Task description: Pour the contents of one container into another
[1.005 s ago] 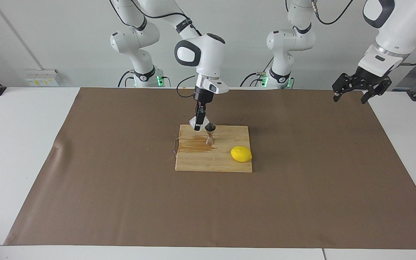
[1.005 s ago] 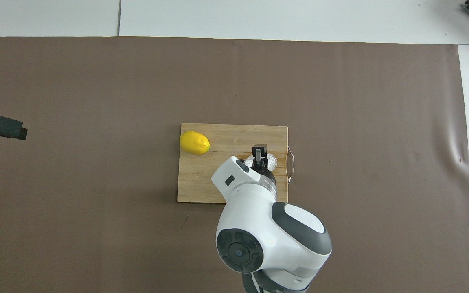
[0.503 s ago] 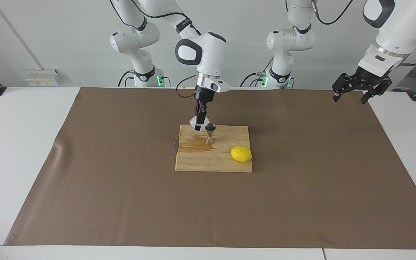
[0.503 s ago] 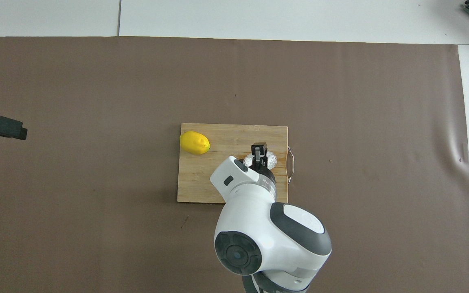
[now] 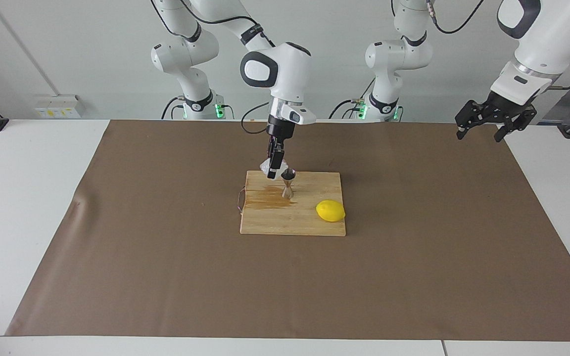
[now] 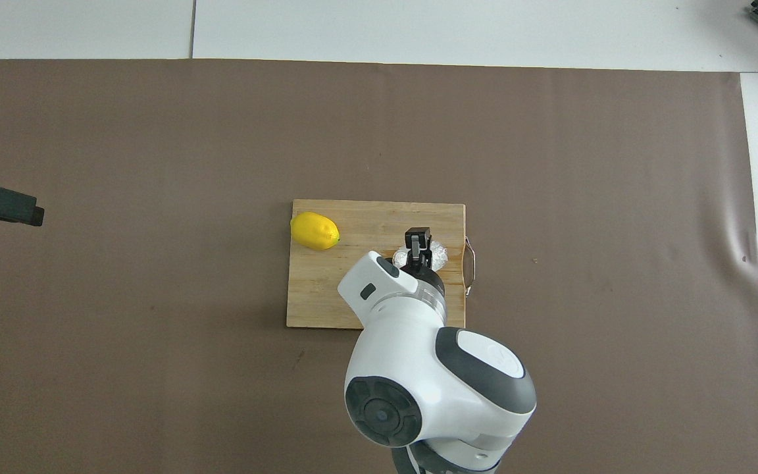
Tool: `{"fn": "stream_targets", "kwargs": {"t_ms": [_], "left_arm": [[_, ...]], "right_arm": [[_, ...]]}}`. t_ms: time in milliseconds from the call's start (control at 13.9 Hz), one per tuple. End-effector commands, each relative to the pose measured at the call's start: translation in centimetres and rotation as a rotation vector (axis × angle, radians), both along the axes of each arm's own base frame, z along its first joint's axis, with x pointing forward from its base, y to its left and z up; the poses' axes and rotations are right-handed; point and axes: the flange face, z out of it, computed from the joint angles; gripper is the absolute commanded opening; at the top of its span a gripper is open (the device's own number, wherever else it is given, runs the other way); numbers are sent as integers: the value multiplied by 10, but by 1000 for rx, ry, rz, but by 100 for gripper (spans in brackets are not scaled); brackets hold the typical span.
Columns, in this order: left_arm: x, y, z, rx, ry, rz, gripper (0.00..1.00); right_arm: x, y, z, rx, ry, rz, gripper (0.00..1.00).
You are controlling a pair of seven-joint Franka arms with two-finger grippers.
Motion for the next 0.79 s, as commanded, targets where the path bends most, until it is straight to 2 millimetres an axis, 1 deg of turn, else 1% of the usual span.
{"fn": "stream_targets", "kwargs": {"t_ms": [0, 287, 359, 503, 718], "left_arm": [[-9, 2, 0, 4, 3, -2, 100], [-9, 2, 0, 4, 3, -2, 100], [-9, 2, 0, 4, 3, -2, 100], [-9, 2, 0, 4, 3, -2, 100], [-9, 2, 0, 4, 3, -2, 100]], "right_arm": [[1, 3, 6, -16, -30, -16, 35], [0, 0, 7, -48, -36, -18, 35], [-4, 7, 7, -47, -37, -7, 35], [-2, 12, 7, -46, -37, -3, 35], [-2, 12, 8, -44, -39, -1, 35]]}}
